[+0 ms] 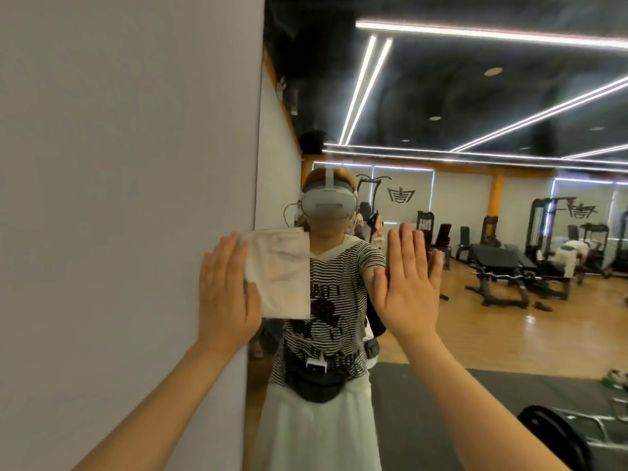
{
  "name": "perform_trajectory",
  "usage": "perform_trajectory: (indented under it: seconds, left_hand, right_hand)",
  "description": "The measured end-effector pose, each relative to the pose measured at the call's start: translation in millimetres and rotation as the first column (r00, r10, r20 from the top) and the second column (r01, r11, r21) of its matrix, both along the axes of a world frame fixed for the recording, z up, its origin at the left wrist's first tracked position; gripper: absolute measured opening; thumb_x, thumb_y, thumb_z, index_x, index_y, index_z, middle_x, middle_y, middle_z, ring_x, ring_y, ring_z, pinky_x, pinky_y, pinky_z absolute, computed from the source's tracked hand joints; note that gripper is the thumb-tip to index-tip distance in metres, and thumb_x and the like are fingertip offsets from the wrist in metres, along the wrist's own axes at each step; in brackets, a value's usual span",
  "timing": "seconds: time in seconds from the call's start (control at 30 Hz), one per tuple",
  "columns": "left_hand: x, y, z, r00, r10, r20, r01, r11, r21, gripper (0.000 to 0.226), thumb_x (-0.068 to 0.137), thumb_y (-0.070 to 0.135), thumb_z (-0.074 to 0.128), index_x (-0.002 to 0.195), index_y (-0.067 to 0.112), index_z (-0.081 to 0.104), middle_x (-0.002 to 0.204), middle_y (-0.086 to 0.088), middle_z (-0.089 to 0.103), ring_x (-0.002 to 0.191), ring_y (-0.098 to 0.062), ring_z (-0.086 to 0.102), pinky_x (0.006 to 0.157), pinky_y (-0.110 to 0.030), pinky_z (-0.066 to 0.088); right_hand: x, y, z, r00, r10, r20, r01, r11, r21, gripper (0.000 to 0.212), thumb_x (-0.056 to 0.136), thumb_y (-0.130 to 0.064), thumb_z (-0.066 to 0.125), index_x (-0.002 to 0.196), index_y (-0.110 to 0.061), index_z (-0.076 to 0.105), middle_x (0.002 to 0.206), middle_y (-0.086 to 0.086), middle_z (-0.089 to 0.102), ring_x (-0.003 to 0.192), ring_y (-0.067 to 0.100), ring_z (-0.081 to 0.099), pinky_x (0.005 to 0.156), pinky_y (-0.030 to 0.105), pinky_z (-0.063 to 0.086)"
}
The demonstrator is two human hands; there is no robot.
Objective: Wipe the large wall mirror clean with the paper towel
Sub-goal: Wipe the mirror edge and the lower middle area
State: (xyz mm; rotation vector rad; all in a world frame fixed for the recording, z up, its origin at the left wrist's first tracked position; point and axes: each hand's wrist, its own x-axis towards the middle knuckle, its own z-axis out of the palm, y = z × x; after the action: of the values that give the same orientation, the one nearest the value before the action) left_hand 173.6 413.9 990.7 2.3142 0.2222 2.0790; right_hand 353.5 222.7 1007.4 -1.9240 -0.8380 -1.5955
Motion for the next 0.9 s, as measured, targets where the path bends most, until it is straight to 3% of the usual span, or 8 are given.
perform_trajectory:
  seconds: [0.1, 0.2, 0.43, 0.7, 0.77, 0.9]
  left_hand:
    - [15.5, -22.0, -6.2, 0.99, 0.08, -0.116, -0.062, 0.987, 0.147, 0.062, 0.085, 0.022, 0.038, 0.144, 0.006, 0.028, 0.152, -0.016, 0.025, 0.142, -0.032, 0.018, 0.12, -0.034, -0.005]
    - [31.4, -25.0, -0.1, 0.963, 0.199, -0.18, -0.178, 0.975, 0.13, 0.069, 0.089, 0.029, 0.036, 0.151, 0.006, 0.017, 0.157, -0.019, 0.019, 0.145, -0.031, 0.011, 0.119, -0.034, -0.01]
    - [46.2, -10.7, 0.3, 0.915, 0.367, -0.167, -0.332, 0.921, 0.204, 0.081, 0.09, 0.039, 0.033, 0.154, 0.013, -0.009, 0.158, -0.016, 0.01, 0.145, -0.034, 0.011, 0.118, -0.04, -0.003]
    - [44.0, -13.0, 4.9, 0.9, 0.38, -0.216, -0.34, 0.919, 0.202, 0.075, 0.088, 0.038, 0.034, 0.151, 0.004, 0.012, 0.156, -0.018, 0.012, 0.143, -0.035, 0.013, 0.117, -0.041, 0.0]
    - [43.5, -13.3, 4.8, 0.895, 0.389, -0.22, -0.346, 0.915, 0.209, 0.075, 0.088, 0.038, 0.034, 0.151, 0.002, 0.013, 0.156, -0.02, 0.014, 0.143, -0.035, 0.013, 0.117, -0.04, 0.0]
    - [45.4, -16.5, 5.7, 0.902, 0.386, -0.193, -0.354, 0.918, 0.18, 0.074, 0.09, 0.037, 0.032, 0.152, 0.002, 0.011, 0.156, -0.022, 0.016, 0.144, -0.035, 0.012, 0.117, -0.04, 0.0]
  right_hand:
    - [1.4, -0.7, -0.2, 1.0, 0.001, 0.001, -0.001, 1.0, -0.008, 0.06, 0.098, -0.037, 0.026, 0.152, -0.011, 0.018, 0.159, 0.009, 0.022, 0.149, 0.015, 0.002, 0.12, 0.042, -0.005]
    - [3.3, -0.8, -1.4, 1.0, -0.001, 0.005, 0.001, 1.0, -0.003, 0.061, 0.098, -0.037, 0.026, 0.152, -0.011, 0.019, 0.159, 0.009, 0.022, 0.148, 0.012, -0.001, 0.12, 0.04, -0.008]
    - [5.4, -1.0, -3.8, 1.0, 0.009, 0.016, -0.009, 1.0, 0.003, 0.061, 0.098, -0.037, 0.026, 0.153, -0.012, 0.018, 0.16, 0.006, 0.014, 0.149, 0.012, -0.005, 0.12, 0.043, -0.005]
    - [1.9, -23.9, 2.2, 0.995, 0.086, 0.05, -0.082, 0.993, -0.084, 0.058, 0.098, -0.034, 0.03, 0.151, -0.01, 0.027, 0.158, 0.004, 0.015, 0.148, 0.009, -0.004, 0.12, 0.038, -0.009]
    - [10.0, -49.6, 4.4, 0.993, 0.057, 0.106, -0.045, 0.992, -0.117, 0.057, 0.098, -0.033, 0.028, 0.15, -0.01, 0.027, 0.157, 0.003, 0.016, 0.148, 0.01, -0.002, 0.12, 0.038, -0.006]
    - [48.1, -93.9, 8.2, 0.999, -0.017, 0.045, 0.02, 0.996, -0.083, 0.058, 0.099, -0.036, 0.026, 0.15, -0.011, 0.019, 0.158, 0.006, 0.017, 0.148, 0.009, -0.007, 0.12, 0.037, -0.008]
